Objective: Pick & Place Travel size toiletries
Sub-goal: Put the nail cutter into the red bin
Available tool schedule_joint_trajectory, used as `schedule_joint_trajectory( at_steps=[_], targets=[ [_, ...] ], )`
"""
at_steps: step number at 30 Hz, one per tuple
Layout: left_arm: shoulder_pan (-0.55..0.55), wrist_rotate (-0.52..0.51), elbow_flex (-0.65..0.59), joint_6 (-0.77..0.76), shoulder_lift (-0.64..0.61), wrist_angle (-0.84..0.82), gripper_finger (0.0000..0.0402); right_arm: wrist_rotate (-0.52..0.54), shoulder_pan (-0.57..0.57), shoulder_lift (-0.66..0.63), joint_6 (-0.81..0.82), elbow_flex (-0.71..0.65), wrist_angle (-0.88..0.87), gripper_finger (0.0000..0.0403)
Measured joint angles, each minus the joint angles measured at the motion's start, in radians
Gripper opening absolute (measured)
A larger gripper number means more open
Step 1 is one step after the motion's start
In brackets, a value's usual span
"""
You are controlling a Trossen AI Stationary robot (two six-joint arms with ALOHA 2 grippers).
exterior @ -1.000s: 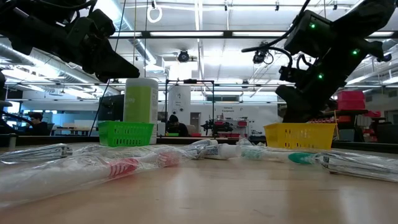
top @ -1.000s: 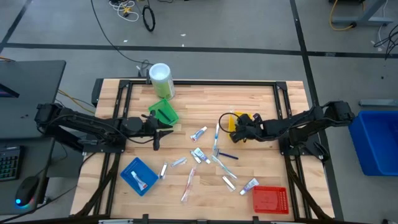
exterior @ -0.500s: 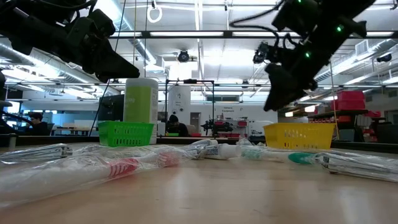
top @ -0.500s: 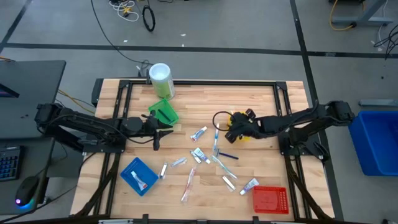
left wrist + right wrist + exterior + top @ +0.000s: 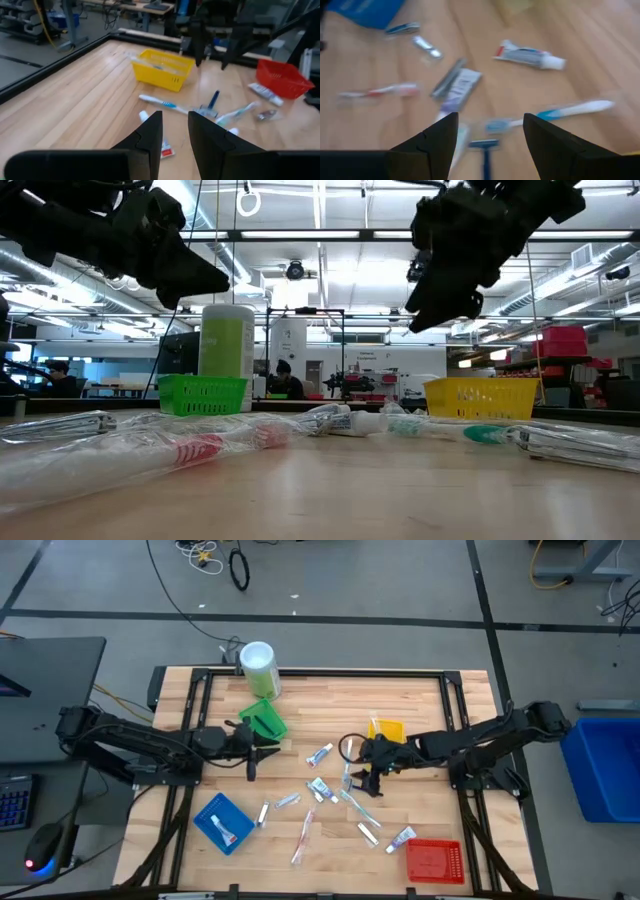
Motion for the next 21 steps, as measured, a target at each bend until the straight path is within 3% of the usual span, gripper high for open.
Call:
schedule_joint_trajectory(
  at_steps=[6, 13, 21],
  targets=[
    [-0.003, 0.084, 0.001, -0.001, 0.085, 0.129, 0.0100, 0.001, 0.049, 0.000, 0.001, -0.032, 0.071, 0.0233],
    [-0.028, 0.080, 0.024, 0.051, 0.299, 0.317, 0.0111, 0.019, 0.084, 0.011, 0.030, -0.057, 0.186, 0.0219],
    [-0.040, 0.080, 0.107, 0.098, 0.413, 0.315, 0.0157, 0.018, 0.127, 0.161, -0.046, -0.060, 0.467, 0.0229]
  ],
)
